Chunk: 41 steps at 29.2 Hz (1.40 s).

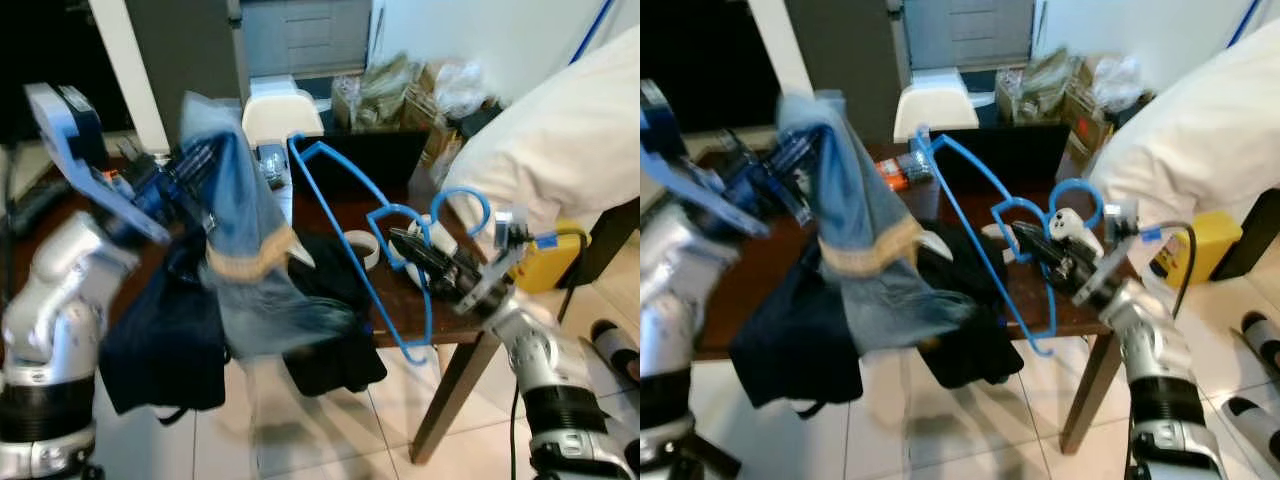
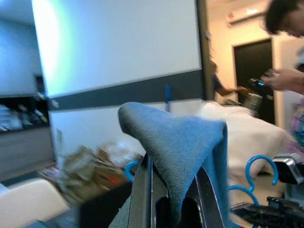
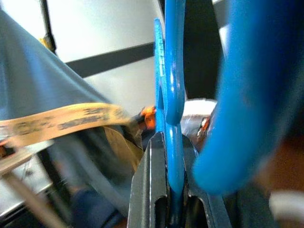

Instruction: Hang hanger

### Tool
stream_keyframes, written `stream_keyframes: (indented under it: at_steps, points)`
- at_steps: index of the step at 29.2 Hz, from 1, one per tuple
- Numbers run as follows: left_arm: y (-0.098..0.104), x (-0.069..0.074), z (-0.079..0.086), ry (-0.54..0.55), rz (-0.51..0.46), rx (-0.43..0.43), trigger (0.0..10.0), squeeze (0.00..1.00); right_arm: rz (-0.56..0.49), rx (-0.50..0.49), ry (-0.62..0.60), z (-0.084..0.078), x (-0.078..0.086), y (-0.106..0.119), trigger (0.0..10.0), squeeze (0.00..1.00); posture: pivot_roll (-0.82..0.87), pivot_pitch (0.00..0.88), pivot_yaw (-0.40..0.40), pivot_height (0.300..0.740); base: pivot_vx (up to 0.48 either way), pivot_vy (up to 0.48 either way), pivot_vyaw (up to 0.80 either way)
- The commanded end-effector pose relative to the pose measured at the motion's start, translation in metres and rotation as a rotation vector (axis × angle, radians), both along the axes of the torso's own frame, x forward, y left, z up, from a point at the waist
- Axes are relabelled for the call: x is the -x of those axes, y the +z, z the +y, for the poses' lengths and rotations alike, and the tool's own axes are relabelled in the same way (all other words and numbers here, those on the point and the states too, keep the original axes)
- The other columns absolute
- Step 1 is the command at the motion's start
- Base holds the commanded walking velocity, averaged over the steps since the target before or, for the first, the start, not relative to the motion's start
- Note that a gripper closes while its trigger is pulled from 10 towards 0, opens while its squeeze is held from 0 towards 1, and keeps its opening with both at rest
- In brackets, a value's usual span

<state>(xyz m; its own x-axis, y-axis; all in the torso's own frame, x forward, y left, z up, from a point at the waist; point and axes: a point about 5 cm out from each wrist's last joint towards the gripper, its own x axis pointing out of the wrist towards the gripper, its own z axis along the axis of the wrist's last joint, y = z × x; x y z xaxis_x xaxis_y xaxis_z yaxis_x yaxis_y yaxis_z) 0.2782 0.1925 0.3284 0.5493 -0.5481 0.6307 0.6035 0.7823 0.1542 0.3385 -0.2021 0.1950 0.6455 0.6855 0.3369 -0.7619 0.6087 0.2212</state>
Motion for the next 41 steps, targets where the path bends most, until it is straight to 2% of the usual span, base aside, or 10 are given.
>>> stream_keyframes:
  at_steps: [1, 11, 13, 17, 19, 27, 28, 37, 39, 41]
  points:
    - [0.009, 0.003, 0.0, 0.006, -0.009, -0.006, 10.0, 0.0, 0.024, -0.027, -0.061, -0.004, -0.005, 0.002, 10.0, 0.0, 0.02, 0.0, -0.01, 0.74, 0.322, 0.0, 0.0]
    - [-0.009, -0.006, 0.004, 0.077, 0.107, -0.046, 10.0, 0.0, 0.045, -0.013, -0.058, -0.003, -0.002, 0.007, 10.0, 0.0, 0.02, 0.0, -0.007, 0.74, 0.254, 0.0, -0.57]
    - [-0.023, -0.02, 0.021, 0.248, 0.192, -0.054, 10.0, 0.0, 0.035, -0.037, -0.059, -0.003, -0.002, 0.011, 10.0, 0.0, 0.02, 0.0, -0.008, 0.74, 0.0, 0.0, -0.4]
    - [-0.031, -0.027, 0.029, 0.317, 0.244, -0.053, 10.0, 0.0, 0.026, -0.045, -0.06, -0.003, -0.002, 0.013, 10.0, 0.0, 0.02, 0.0, -0.008, 0.74, 0.0, 0.0, 0.0]
    - [-0.052, -0.037, 0.04, 0.437, 0.339, -0.134, 10.0, 0.0, 0.01, -0.055, -0.059, -0.003, -0.001, 0.017, 10.0, 0.0, 0.02, 0.0, -0.007, 0.74, 0.0, 0.0, 0.0]
    - [-0.103, -0.043, 0.048, 0.575, 0.553, -0.364, 10.0, 0.01, -0.012, -0.08, -0.048, -0.006, 0.001, 0.025, 10.0, 0.0, 0.02, 0.0, -0.008, 0.74, 0.0, 0.0, 0.0]
    - [-0.109, -0.043, 0.05, 0.607, 0.577, -0.4, 10.0, 1.0, -0.011, -0.083, -0.05, -0.007, 0.002, 0.026, 10.0, 0.0, 0.02, 0.0, -0.008, 0.74, 0.0, 0.0, 0.0]
    - [-0.105, -0.045, 0.058, 0.718, 0.537, -0.446, 10.0, 1.0, -0.015, -0.093, -0.046, -0.007, 0.002, 0.029, 10.0, 0.0, 0.01, 0.0, -0.008, 0.74, 0.0, 0.0, 0.0]
    - [-0.071, -0.045, 0.046, 0.63, 0.422, -0.281, 10.0, 1.0, -0.014, -0.1, -0.037, -0.004, 0.003, 0.028, 10.0, 0.0, 0.01, 0.0, -0.006, 0.74, 0.0, 0.0, 0.0]
    - [-0.071, -0.045, 0.046, 0.63, 0.422, -0.281, 10.0, 1.0, -0.014, -0.1, -0.037, -0.004, 0.003, 0.028, 10.0, 0.0, 0.01, 0.0, -0.006, 0.74, 0.0, 0.0, 0.0]
